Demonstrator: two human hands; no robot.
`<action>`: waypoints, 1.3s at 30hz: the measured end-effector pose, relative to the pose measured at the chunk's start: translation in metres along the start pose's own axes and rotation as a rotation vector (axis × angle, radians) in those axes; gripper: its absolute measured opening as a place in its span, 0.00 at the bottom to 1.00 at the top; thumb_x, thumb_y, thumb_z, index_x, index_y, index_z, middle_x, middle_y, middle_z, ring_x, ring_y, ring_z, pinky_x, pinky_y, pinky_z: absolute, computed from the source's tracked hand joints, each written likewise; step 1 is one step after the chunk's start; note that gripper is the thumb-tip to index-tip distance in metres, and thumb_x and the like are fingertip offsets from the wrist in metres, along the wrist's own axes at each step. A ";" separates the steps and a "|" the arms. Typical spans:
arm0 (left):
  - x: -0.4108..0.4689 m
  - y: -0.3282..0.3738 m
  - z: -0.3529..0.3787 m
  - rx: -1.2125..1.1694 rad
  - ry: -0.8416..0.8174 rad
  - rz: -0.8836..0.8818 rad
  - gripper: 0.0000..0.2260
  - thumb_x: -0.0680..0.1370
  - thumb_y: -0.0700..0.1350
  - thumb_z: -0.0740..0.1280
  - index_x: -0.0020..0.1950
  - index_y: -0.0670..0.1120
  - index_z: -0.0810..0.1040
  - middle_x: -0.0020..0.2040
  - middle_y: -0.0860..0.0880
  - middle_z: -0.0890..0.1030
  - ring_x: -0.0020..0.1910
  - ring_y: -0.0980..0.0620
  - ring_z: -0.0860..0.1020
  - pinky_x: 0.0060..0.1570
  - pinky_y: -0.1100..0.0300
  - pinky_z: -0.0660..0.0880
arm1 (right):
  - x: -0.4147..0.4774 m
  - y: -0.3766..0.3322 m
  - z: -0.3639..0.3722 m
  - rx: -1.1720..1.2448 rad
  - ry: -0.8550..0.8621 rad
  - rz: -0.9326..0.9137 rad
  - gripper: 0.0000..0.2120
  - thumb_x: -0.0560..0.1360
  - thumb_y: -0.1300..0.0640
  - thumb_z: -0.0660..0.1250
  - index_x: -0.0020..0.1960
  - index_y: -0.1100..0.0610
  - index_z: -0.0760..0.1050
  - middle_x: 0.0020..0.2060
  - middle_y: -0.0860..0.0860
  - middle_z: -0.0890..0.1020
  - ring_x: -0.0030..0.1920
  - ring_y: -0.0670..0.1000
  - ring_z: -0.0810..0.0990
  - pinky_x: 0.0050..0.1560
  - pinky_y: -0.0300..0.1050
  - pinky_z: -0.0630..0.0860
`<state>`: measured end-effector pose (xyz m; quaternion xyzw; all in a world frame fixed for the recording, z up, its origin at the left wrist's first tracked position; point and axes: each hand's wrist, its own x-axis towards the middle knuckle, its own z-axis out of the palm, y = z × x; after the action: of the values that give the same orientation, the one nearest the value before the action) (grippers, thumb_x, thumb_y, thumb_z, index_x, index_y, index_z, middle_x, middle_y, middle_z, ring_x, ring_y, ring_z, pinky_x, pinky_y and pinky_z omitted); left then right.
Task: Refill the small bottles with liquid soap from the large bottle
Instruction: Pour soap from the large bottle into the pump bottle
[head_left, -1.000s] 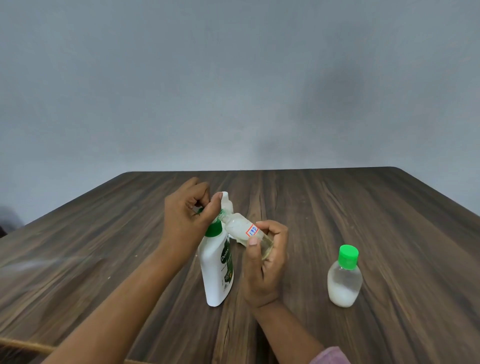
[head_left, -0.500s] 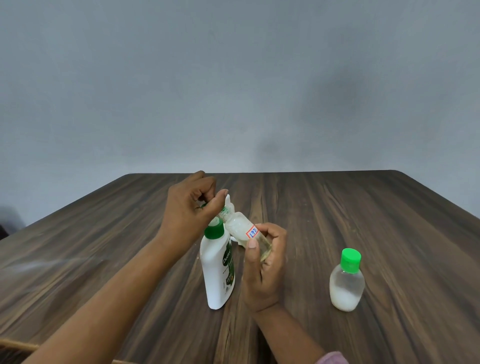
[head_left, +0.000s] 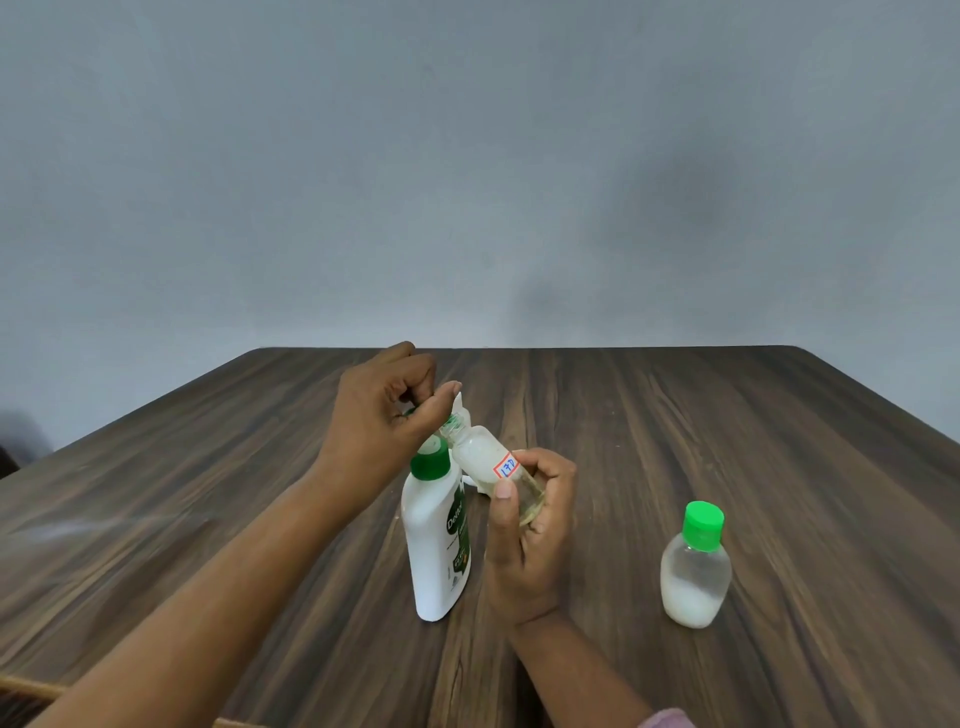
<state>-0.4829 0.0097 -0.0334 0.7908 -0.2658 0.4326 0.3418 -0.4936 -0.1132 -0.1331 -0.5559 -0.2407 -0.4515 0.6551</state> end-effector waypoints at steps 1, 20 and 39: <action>-0.002 0.000 0.001 -0.011 0.017 -0.010 0.17 0.72 0.48 0.65 0.29 0.52 0.60 0.27 0.54 0.63 0.28 0.58 0.63 0.31 0.69 0.59 | 0.001 0.000 0.000 0.001 0.002 0.002 0.06 0.76 0.51 0.59 0.52 0.49 0.67 0.46 0.32 0.74 0.41 0.36 0.76 0.36 0.33 0.74; -0.007 -0.004 0.006 -0.069 0.051 -0.041 0.17 0.73 0.48 0.66 0.29 0.52 0.60 0.30 0.50 0.66 0.29 0.59 0.63 0.31 0.69 0.60 | 0.002 0.001 0.001 0.001 0.029 0.013 0.06 0.77 0.49 0.59 0.52 0.50 0.68 0.45 0.33 0.75 0.40 0.37 0.76 0.37 0.31 0.73; -0.008 0.001 0.011 -0.084 0.118 -0.061 0.16 0.72 0.45 0.66 0.29 0.50 0.61 0.27 0.50 0.64 0.29 0.58 0.63 0.31 0.69 0.59 | 0.002 0.000 0.001 0.025 0.029 0.003 0.07 0.75 0.56 0.58 0.52 0.55 0.68 0.44 0.32 0.75 0.40 0.35 0.76 0.37 0.30 0.73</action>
<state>-0.4815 0.0016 -0.0447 0.7567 -0.2389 0.4563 0.4028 -0.4925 -0.1129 -0.1310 -0.5412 -0.2362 -0.4554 0.6662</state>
